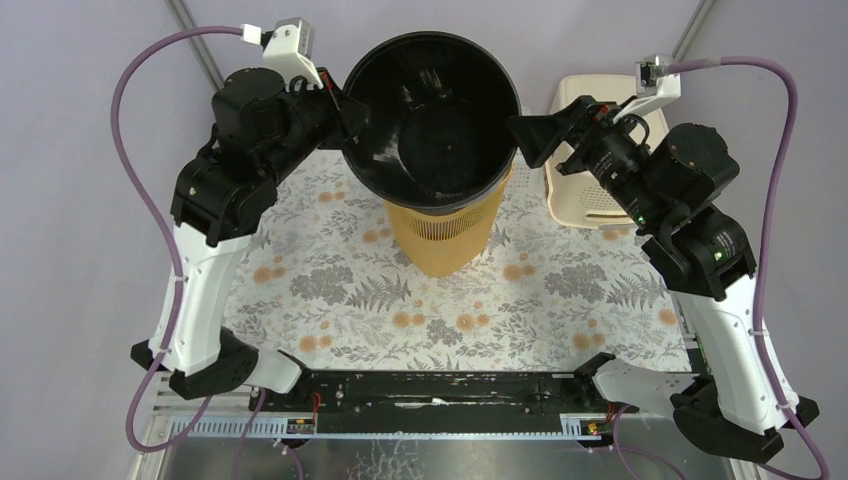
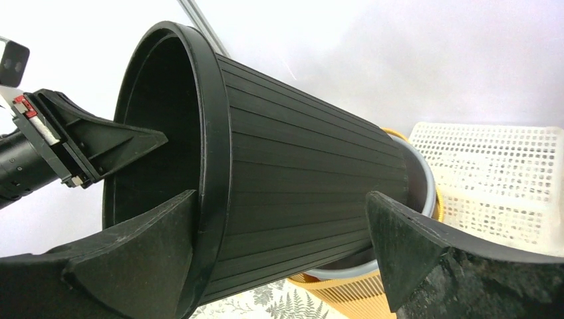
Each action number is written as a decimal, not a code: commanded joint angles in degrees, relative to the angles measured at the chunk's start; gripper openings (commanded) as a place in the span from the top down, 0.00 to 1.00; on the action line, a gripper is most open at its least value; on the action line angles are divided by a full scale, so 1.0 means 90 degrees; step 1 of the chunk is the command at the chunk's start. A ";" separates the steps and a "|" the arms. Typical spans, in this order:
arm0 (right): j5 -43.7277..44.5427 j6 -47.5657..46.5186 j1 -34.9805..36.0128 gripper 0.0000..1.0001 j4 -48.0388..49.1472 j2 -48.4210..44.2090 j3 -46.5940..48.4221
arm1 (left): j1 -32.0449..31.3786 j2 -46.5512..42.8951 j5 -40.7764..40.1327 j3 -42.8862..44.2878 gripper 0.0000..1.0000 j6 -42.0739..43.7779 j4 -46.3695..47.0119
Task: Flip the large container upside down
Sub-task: Pick up the container from the container, then move the container to the center of the board, then place the container at the center of the board.
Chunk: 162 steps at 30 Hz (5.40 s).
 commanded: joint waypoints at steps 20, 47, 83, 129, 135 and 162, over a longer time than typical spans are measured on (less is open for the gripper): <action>-0.2039 0.0409 -0.0121 0.01 0.2068 -0.0701 -0.0401 | 0.0089 -0.1347 0.0227 0.0919 1.00 -0.0559 0.1083; -0.0935 0.1278 -0.0121 0.16 0.1118 -0.1010 -0.5175 | -0.0058 -0.2476 0.2083 -0.0382 1.00 -0.1229 -0.0946; -0.1920 0.1984 -0.0379 0.14 0.4682 0.6228 -0.2458 | -0.0058 -0.2908 0.2070 -0.1826 1.00 -0.1459 -0.1139; 0.0189 0.0963 -0.1142 0.01 -0.1163 0.1773 -0.1645 | -0.0058 -0.2344 0.0517 -0.5457 1.00 -0.1346 0.0005; -0.0008 0.0933 -0.1139 0.01 -0.1755 0.1446 -0.1180 | -0.0069 -0.2081 0.0200 -0.5615 0.87 -0.1384 0.0445; -0.2812 0.1413 -0.1061 0.12 -0.1590 0.0716 -0.0508 | -0.0409 -0.2140 0.0559 -0.6567 0.28 -0.1535 0.1911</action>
